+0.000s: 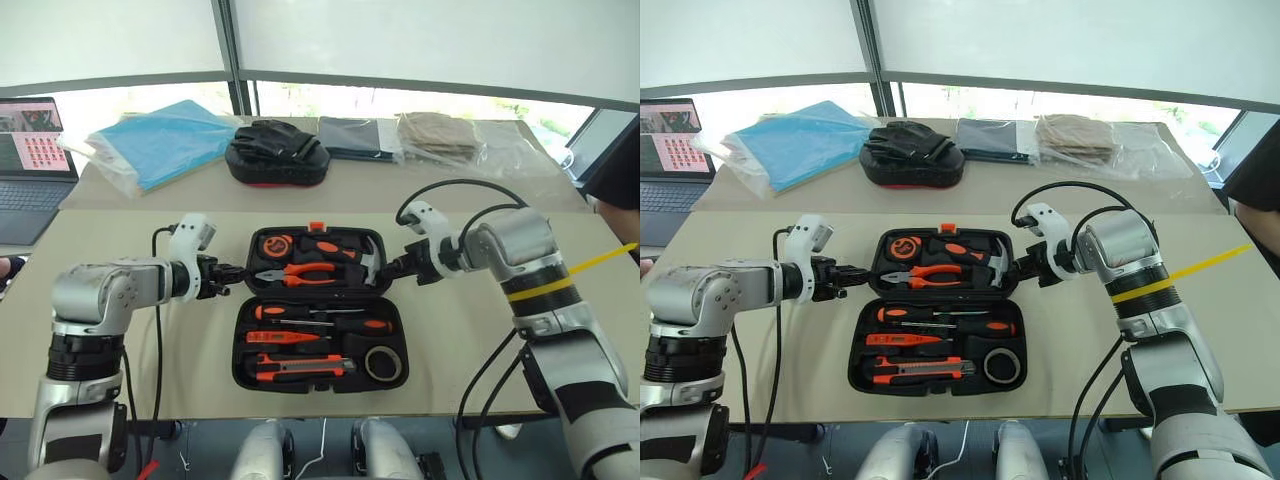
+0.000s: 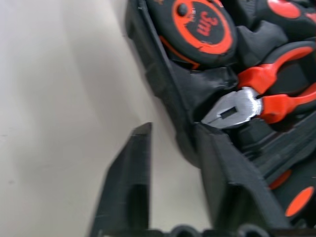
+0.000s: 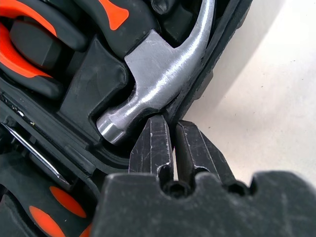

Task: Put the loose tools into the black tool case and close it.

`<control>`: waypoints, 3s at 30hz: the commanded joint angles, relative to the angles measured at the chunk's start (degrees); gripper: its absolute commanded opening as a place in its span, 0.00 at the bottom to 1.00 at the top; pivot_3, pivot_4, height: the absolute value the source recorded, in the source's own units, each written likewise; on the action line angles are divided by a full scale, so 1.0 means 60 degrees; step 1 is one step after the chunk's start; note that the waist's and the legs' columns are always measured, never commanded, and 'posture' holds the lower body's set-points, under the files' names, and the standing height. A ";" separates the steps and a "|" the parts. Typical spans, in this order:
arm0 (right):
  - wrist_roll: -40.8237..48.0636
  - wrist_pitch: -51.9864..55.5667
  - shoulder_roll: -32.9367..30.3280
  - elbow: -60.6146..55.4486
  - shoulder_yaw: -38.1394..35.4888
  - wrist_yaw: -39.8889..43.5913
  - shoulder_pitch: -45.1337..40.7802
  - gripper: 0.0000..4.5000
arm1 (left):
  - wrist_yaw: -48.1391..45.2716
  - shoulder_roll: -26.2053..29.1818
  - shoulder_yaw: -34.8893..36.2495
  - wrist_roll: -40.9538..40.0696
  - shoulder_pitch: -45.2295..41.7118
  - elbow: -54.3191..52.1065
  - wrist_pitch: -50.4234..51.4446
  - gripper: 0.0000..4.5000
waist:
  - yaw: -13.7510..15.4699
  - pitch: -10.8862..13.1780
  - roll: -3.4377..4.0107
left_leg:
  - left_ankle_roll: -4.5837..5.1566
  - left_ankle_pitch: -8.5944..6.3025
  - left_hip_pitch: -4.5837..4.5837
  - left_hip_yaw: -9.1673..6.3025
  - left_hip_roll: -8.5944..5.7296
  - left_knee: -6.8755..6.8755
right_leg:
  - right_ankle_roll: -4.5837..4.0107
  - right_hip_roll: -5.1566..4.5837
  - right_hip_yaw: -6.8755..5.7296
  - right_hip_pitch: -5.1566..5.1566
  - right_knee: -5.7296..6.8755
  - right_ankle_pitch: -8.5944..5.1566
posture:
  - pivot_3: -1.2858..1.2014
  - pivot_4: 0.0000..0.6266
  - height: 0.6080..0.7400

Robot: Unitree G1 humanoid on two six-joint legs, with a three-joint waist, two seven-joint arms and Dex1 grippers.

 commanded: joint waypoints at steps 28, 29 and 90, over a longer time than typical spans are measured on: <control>-0.3408 -1.8078 -0.2302 -0.0899 -0.1583 0.0506 0.6834 0.23 | -0.5313 0.0754 0.0418 0.3654 0.6114 0.1030 -1.6850 0.44 | 0.0020 0.0012 0.0009 | 0.0077 -0.0057 -0.0022 0.0060 0.0007 -0.0026 | 0.0040 -0.0047 -0.0007 -0.0006 -0.0137 0.0009 | 0.52 0.24 1.00; -0.3451 -1.8186 -0.2366 -0.0861 -0.1647 0.0409 0.6991 0.31 | -0.5303 0.0836 0.0474 0.3673 0.6191 0.1183 -1.6884 0.52 | 0.0082 0.0016 0.0002 | 0.0079 -0.0058 -0.0014 0.0054 0.0007 -0.0015 | 0.0029 -0.0052 -0.0019 0.0008 -0.0139 0.0002 | 0.52 0.24 1.00; -0.0639 -1.0189 -0.2247 -0.5472 -0.1695 0.2713 0.7154 0.00 | -0.5115 0.1124 -0.0039 0.0554 0.2226 -0.0291 -0.7722 0.02 | 0.0062 0.0016 -0.0019 | -0.0017 0.0025 -0.0067 0.0041 0.0062 0.0000 | -0.0045 0.0037 0.0005 -0.0105 -0.0003 0.0038 | 0.52 0.24 1.00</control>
